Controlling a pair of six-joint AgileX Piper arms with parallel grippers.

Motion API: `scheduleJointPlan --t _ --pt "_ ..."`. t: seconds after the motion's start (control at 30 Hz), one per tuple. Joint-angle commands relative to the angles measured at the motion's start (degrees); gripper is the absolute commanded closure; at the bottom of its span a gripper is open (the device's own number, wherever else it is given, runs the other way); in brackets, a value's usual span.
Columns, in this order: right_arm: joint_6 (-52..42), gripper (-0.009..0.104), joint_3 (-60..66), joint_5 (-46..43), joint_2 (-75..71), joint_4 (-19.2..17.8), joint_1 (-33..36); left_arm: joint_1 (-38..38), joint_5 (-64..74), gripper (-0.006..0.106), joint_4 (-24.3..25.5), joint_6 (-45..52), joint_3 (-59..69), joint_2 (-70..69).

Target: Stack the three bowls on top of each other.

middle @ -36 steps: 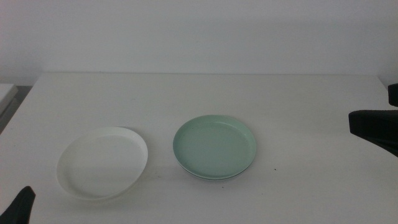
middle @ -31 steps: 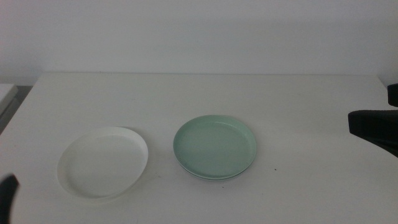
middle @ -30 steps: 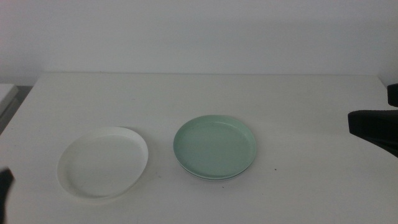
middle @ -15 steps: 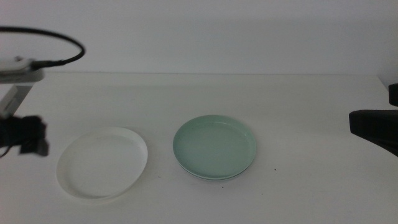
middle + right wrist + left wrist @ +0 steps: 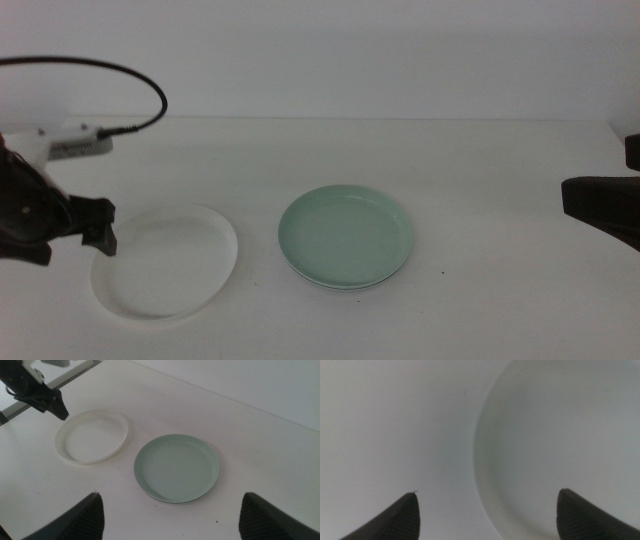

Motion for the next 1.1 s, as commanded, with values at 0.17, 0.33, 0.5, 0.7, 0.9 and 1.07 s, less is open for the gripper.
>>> scheduleJointPlan --t 0.17,0.33,0.5,0.7,0.9,1.07 --pt "-0.7 0.002 0.2 -0.6 -0.2 -0.1 -0.4 1.2 -4.3 0.007 -4.3 4.8 -0.4 8.4" --pt "-0.7 0.002 0.2 -0.6 -0.2 -0.1 -0.4 1.2 -4.1 0.019 -4.5 5.0 -0.4 11.0" --pt "-0.7 0.002 0.2 -0.6 -0.2 -0.1 -0.4 1.3 -4.3 0.056 -4.6 3.3 -0.4 11.9" --pt "-0.7 0.002 0.2 -0.6 -0.2 -0.1 -0.4 1.3 -1.0 0.102 -4.8 2.9 -1.1 10.7" --pt "-0.7 0.002 0.2 -0.6 -0.2 -0.1 -0.4 -0.2 5.0 0.102 -8.2 2.1 -6.3 -3.5" --pt "-0.7 0.002 0.2 -0.6 -0.2 -0.1 -0.4 -8.8 7.9 0.102 -9.9 -2.1 -15.0 -7.5"
